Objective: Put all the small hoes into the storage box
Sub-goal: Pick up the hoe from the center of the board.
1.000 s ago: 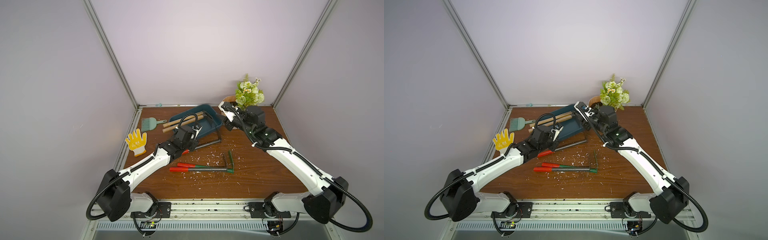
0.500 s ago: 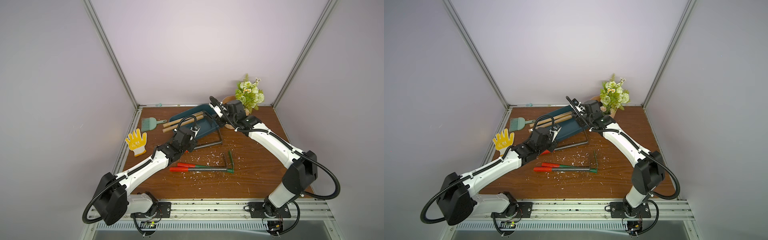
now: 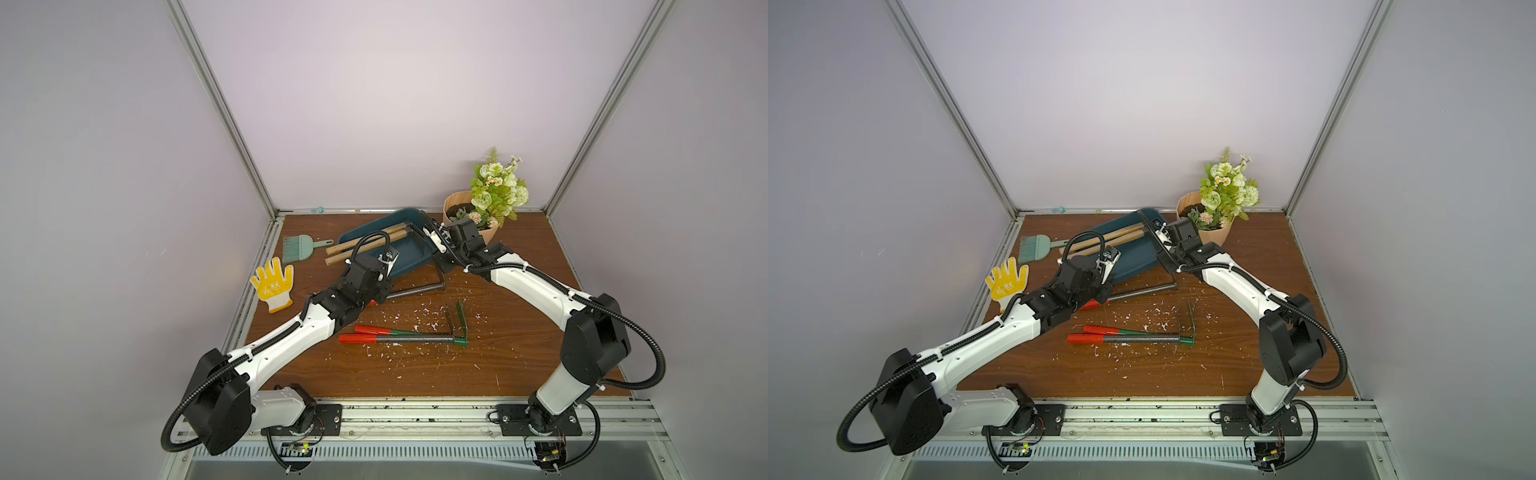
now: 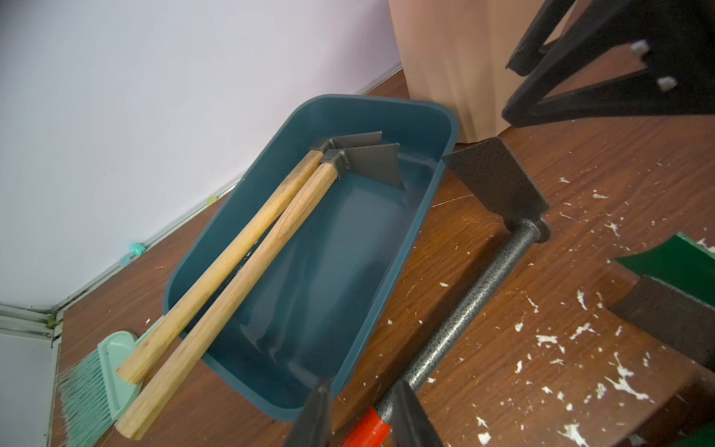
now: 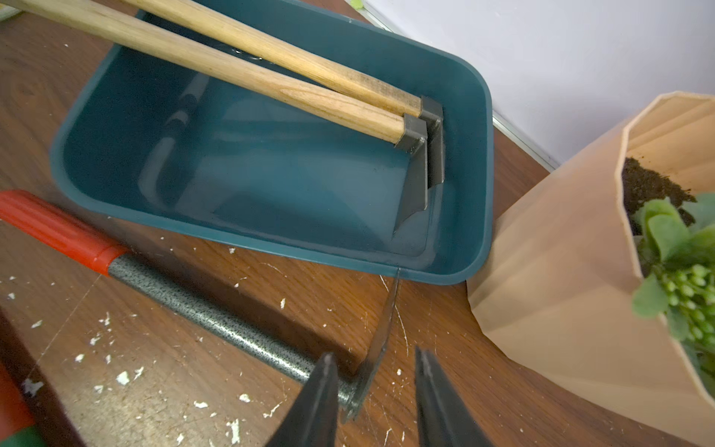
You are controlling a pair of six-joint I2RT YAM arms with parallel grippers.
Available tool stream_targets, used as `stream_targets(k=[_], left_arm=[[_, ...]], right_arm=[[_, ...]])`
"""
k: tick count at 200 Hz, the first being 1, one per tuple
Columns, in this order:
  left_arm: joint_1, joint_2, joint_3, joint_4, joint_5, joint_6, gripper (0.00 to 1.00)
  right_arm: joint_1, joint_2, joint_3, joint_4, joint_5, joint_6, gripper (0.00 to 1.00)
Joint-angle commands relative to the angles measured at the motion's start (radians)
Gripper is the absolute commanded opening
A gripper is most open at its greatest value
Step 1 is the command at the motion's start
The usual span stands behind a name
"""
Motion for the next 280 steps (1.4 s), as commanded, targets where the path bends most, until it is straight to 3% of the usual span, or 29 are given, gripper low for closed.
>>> stream_targets(k=[1, 51, 162, 184, 238, 280], left_arm=[[0.011, -0.029, -0.007, 0.015, 0.001, -0.012, 0.30], [0.012, -0.025, -0.008, 0.018, 0.003, -0.013, 0.32], [0.013, -0.049, -0.016, 0.019, -0.003, -0.017, 0.49], [0.014, -0.048, -0.018, 0.020, -0.004, -0.019, 0.50], [0.014, -0.048, -0.023, 0.027, -0.002, -0.019, 0.50], [0.014, -0.050, -0.024, 0.032, 0.023, -0.019, 0.50]], right_arm=[[-0.009, 0.008, -0.002, 0.037, 0.018, 0.034, 0.38], [-0.020, 0.032, -0.046, 0.069, 0.020, 0.037, 0.39], [-0.047, 0.143, -0.035, 0.137, -0.009, 0.055, 0.39], [-0.048, 0.153, -0.026, 0.140, -0.020, 0.065, 0.32], [-0.048, 0.131, -0.014, 0.125, -0.028, 0.079, 0.00], [-0.048, 0.046, -0.012, 0.084, -0.009, 0.058, 0.00]])
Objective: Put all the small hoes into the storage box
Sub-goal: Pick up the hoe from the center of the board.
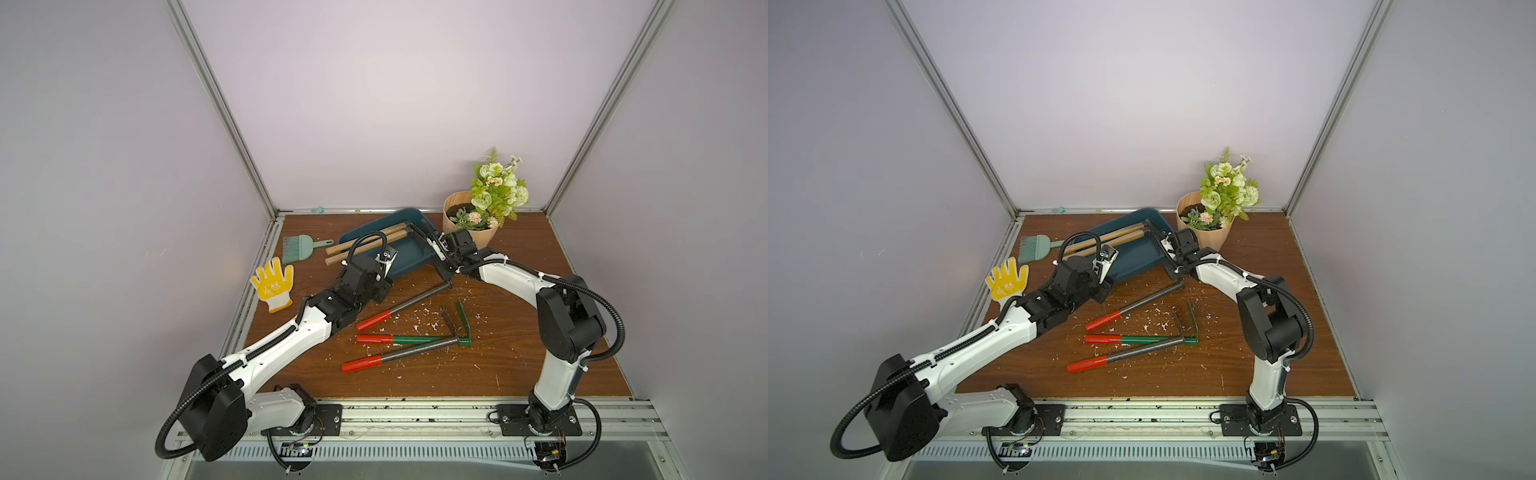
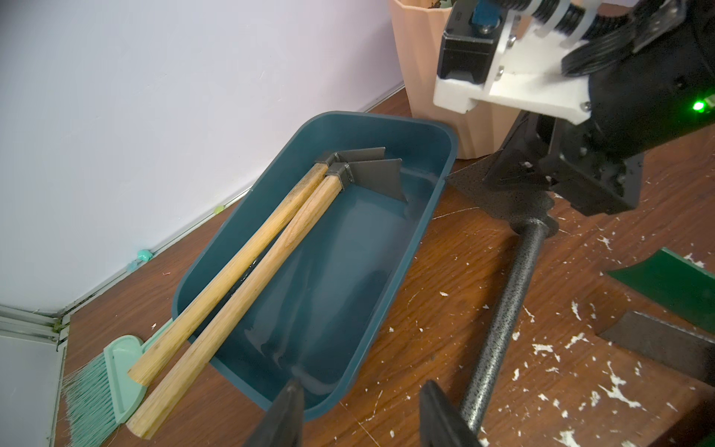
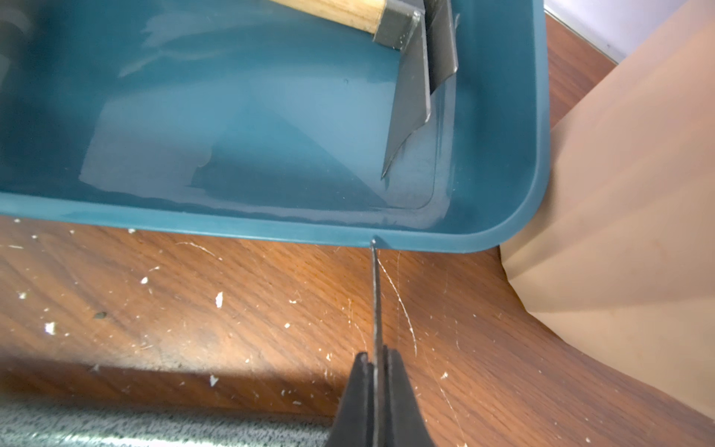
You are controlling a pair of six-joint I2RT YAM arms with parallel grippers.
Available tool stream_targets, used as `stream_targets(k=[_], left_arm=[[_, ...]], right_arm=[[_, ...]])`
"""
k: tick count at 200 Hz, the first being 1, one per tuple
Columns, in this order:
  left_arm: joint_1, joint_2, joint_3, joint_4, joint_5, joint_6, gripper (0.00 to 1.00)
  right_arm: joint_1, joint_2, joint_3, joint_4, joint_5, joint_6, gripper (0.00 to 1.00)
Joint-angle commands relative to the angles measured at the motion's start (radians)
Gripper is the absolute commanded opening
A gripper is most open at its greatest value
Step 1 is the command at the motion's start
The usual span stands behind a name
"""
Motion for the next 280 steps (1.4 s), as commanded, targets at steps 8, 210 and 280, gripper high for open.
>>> stream_targets(k=[8, 210, 280], left_arm=[[0.010, -0.019, -0.012, 0.018, 0.031, -0.014, 0.50], [0.023, 0.098, 0.100, -0.086, 0.560, 0.065, 0.51], [0.029, 0.109, 0.099, -0.087, 0.595, 0.061, 0.27]], right_arm=[[0.001, -0.138, 0.046, -0.006, 0.003, -0.010, 0.00], [0.009, -0.483, 0.025, 0.100, -0.330, -0.284, 0.00], [0.022, -0.538, -0.032, 0.163, -0.384, -0.310, 0.00]])
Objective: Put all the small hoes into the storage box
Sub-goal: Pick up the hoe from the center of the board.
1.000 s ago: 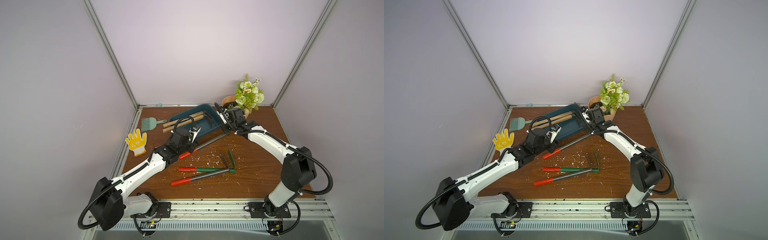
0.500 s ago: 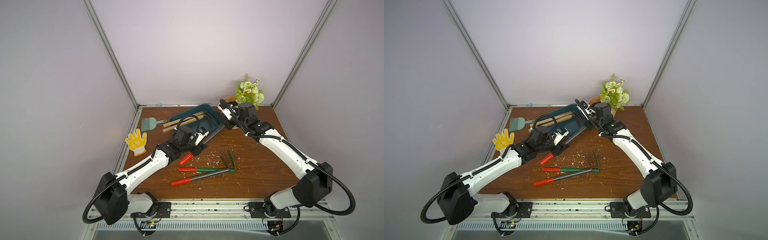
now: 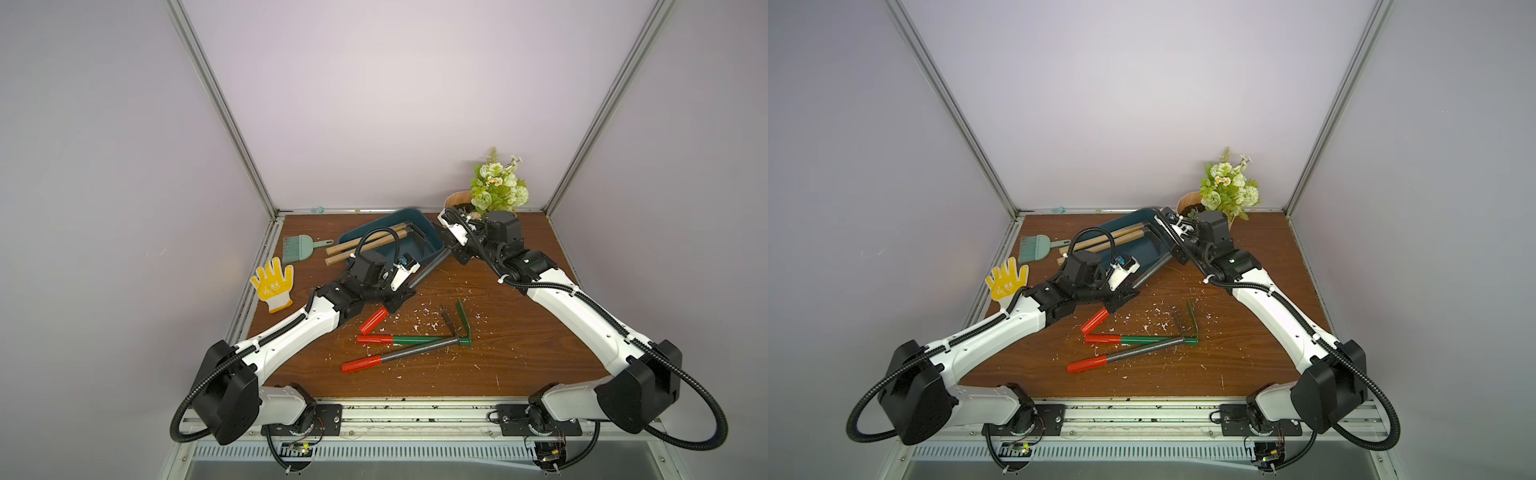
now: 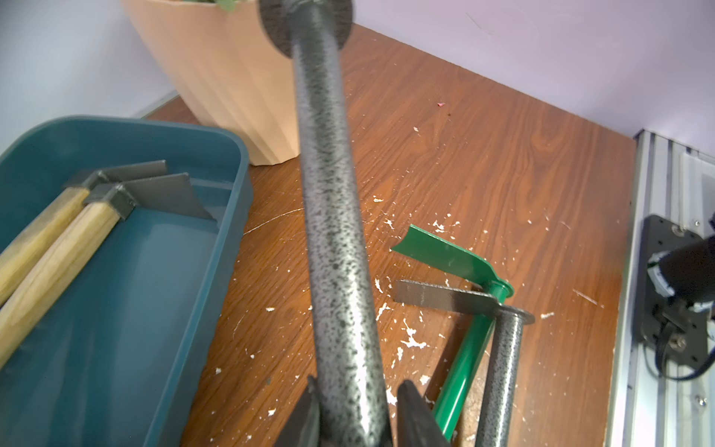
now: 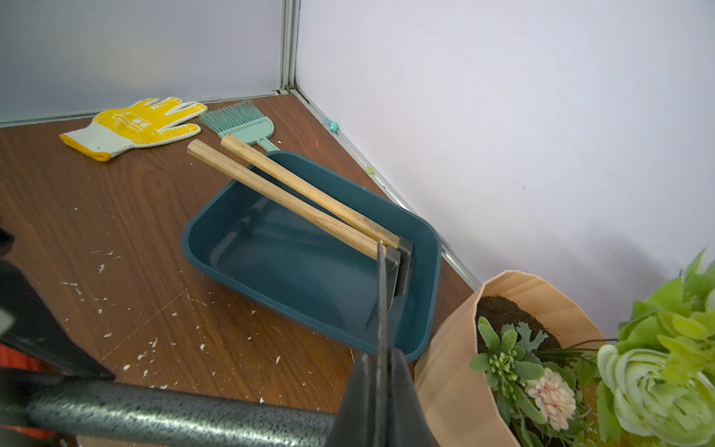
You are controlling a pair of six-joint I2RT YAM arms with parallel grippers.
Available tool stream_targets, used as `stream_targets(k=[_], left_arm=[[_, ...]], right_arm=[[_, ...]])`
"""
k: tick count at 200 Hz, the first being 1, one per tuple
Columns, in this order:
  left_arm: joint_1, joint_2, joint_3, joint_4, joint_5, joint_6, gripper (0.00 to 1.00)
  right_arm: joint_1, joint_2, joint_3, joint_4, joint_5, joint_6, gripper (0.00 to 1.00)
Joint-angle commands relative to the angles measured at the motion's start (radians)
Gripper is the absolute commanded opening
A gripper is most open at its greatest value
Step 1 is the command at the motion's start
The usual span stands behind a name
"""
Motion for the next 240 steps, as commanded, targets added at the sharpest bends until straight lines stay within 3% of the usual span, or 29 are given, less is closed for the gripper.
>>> stream_targets(k=[1, 69, 87, 108, 113, 128, 142, 197, 216, 240], left_arm=[[0.014, 0.015, 0.022, -0.011, 0.023, 0.041, 0.26], [0.019, 0.041, 0.032, -0.024, 0.043, 0.040, 0.15], [0.019, 0.049, 0.038, -0.030, 0.048, 0.040, 0.01], [0.019, 0.044, 0.042, -0.028, 0.022, 0.032, 0.01], [0.019, 0.037, 0.040, -0.024, 0.001, 0.026, 0.00], [0.016, 0.017, 0.034, -0.015, -0.096, 0.015, 0.00], [0.013, 0.007, 0.040, -0.030, -0.194, 0.014, 0.00], [-0.068, -0.010, 0.038, -0.048, -0.606, 0.033, 0.00], [-0.107, 0.001, 0.031, -0.052, -0.785, 0.060, 0.01], [-0.163, 0.039, 0.022, -0.053, -1.025, 0.107, 0.01]], right_arm=[[0.022, -0.080, 0.007, 0.083, -0.170, -0.027, 0.00], [0.035, -0.122, -0.023, 0.108, -0.172, -0.050, 0.00], [0.038, -0.130, -0.024, 0.110, -0.170, -0.056, 0.00], [0.039, -0.133, -0.034, 0.122, -0.140, -0.050, 0.00], [0.039, -0.133, -0.039, 0.131, -0.115, -0.043, 0.05], [0.039, -0.136, -0.059, 0.159, -0.072, -0.027, 0.17], [0.039, -0.135, -0.075, 0.187, -0.063, -0.009, 0.23], [0.038, -0.080, -0.043, 0.215, 0.026, 0.066, 0.36], [0.032, -0.008, 0.055, 0.139, 0.104, 0.109, 0.38], [0.026, 0.126, 0.276, -0.070, 0.083, 0.121, 0.38]])
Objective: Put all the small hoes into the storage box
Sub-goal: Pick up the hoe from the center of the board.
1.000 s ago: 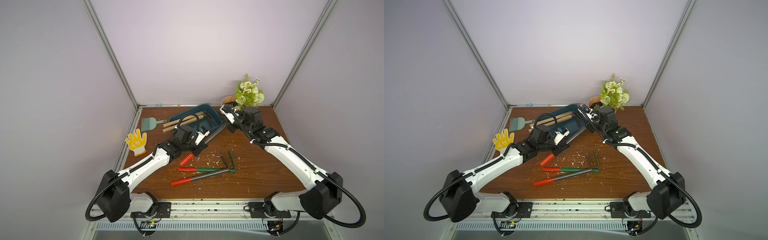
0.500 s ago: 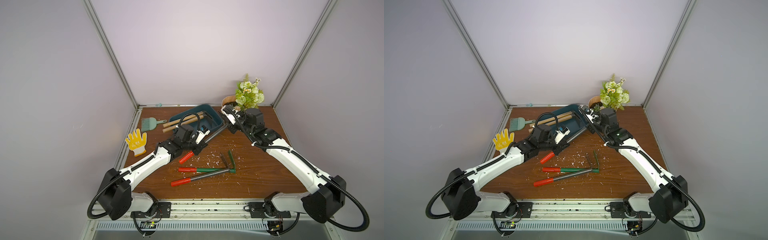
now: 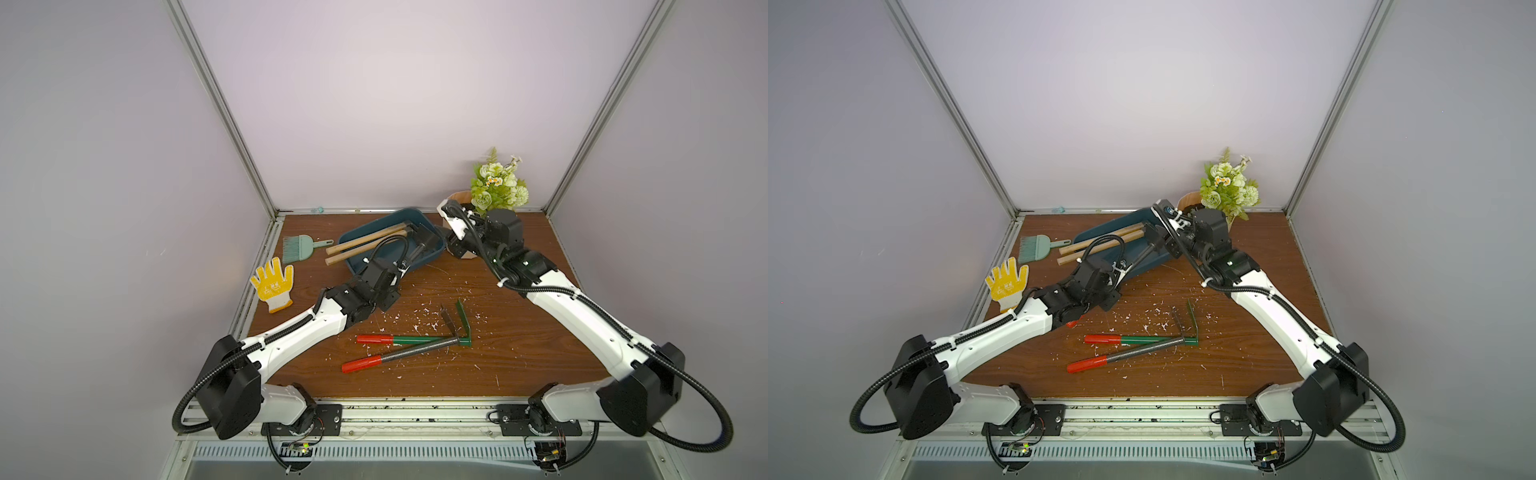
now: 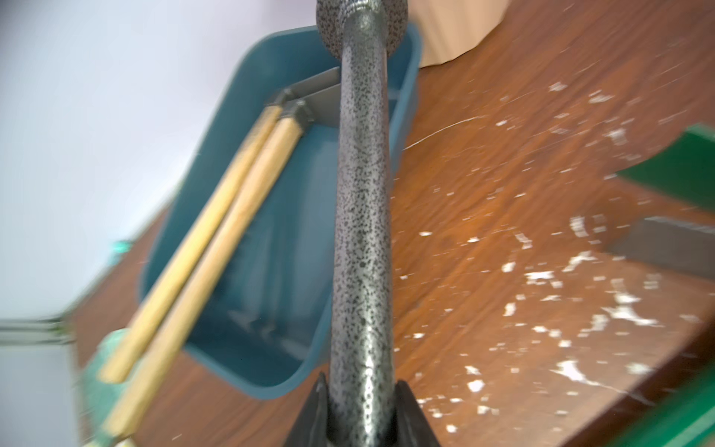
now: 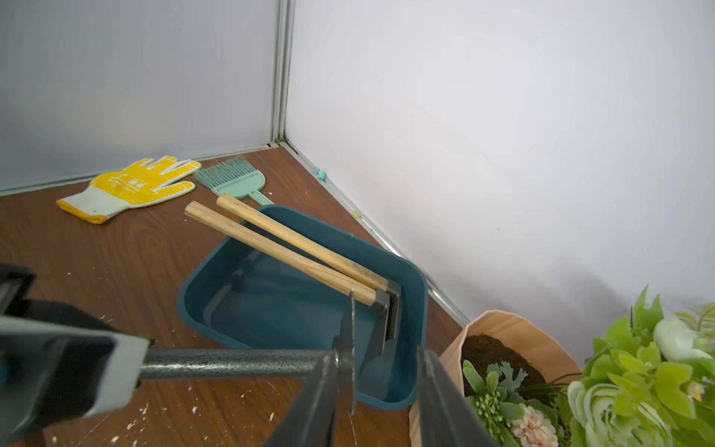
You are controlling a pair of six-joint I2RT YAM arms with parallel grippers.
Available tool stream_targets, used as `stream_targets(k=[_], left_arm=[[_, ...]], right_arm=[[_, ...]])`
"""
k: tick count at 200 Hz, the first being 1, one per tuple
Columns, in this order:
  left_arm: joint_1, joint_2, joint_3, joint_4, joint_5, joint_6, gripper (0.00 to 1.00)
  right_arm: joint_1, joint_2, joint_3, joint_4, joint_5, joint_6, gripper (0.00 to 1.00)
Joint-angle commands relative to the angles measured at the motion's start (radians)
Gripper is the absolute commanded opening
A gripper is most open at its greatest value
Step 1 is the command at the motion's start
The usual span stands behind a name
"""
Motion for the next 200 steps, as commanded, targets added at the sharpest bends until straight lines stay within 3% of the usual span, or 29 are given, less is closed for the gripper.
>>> stream_targets(k=[1, 24, 62, 136, 200], left_arm=[[-0.051, 0.014, 0.005, 0.054, -0.337, 0.048, 0.01], [-0.082, 0.043, 0.003, 0.047, -0.479, 0.085, 0.01], [-0.117, 0.058, 0.013, 0.029, -0.605, 0.149, 0.00], [-0.153, 0.021, 0.011, 0.017, -0.583, 0.178, 0.01], [-0.152, 0.022, 0.005, 0.025, -0.564, 0.178, 0.00]], right_arm=[[-0.008, 0.089, 0.196, -0.148, 0.019, 0.045, 0.38], [-0.007, 0.167, 0.329, -0.257, -0.030, 0.045, 0.40], [-0.006, 0.302, 0.528, -0.430, -0.077, 0.008, 0.41], [-0.006, 0.500, 0.716, -0.631, -0.134, -0.066, 0.41], [-0.006, 0.487, 0.629, -0.623, -0.147, -0.067, 0.41]])
